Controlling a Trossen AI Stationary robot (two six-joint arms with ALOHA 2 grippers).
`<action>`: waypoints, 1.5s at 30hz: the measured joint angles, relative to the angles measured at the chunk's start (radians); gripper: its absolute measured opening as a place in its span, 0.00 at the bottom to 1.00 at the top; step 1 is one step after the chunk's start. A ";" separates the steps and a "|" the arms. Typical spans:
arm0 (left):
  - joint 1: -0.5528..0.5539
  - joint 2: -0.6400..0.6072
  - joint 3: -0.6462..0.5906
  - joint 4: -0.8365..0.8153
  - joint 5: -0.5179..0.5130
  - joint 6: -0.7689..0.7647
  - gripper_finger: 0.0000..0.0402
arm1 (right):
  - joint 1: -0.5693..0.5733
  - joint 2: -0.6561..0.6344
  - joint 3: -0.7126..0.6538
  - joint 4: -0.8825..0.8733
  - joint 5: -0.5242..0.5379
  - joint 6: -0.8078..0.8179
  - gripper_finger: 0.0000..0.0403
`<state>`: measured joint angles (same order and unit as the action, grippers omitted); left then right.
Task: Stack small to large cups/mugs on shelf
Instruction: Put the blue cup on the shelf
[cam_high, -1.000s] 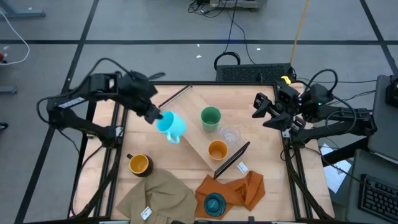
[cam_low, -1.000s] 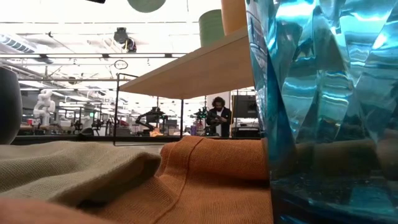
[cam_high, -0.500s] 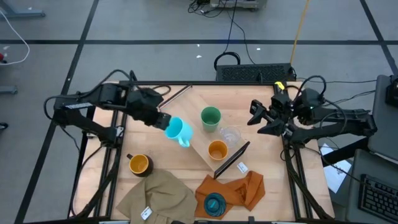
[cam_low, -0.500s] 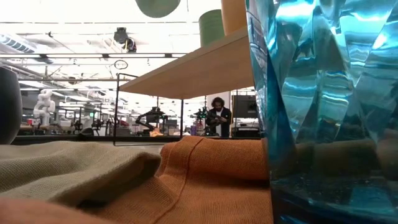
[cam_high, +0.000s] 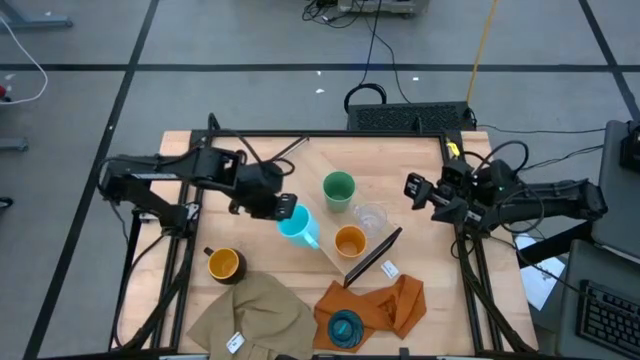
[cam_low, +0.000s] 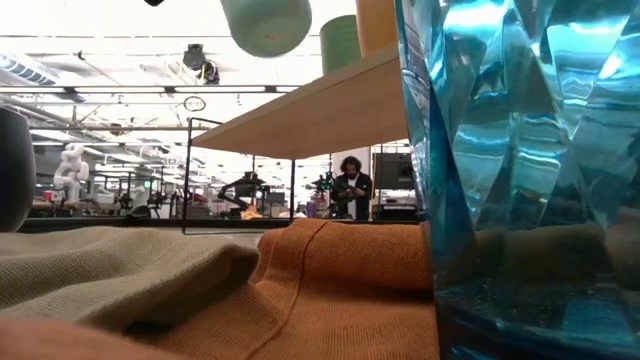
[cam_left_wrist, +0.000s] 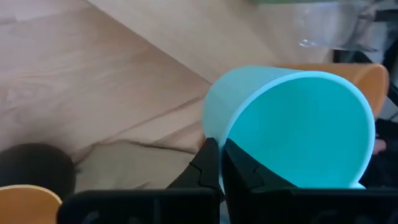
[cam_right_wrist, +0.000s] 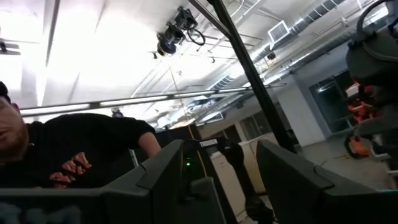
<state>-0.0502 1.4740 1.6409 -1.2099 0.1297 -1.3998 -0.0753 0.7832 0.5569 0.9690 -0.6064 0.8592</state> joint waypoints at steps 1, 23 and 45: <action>0.000 0.007 0.000 -0.004 -0.004 -0.005 0.00 | 0.000 -0.007 -0.009 0.001 0.000 0.009 0.49; 0.002 0.110 0.000 0.033 -0.068 -0.122 0.00 | 0.070 -0.040 -0.046 -0.023 0.000 -0.036 0.49; 0.005 0.110 0.000 0.067 -0.165 -0.212 0.00 | 0.106 -0.041 -0.046 -0.021 -0.001 -0.060 0.49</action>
<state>-0.0452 1.5845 1.6409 -1.1431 -0.0349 -1.6120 0.0303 0.7422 0.5114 0.9482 -0.6071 0.7990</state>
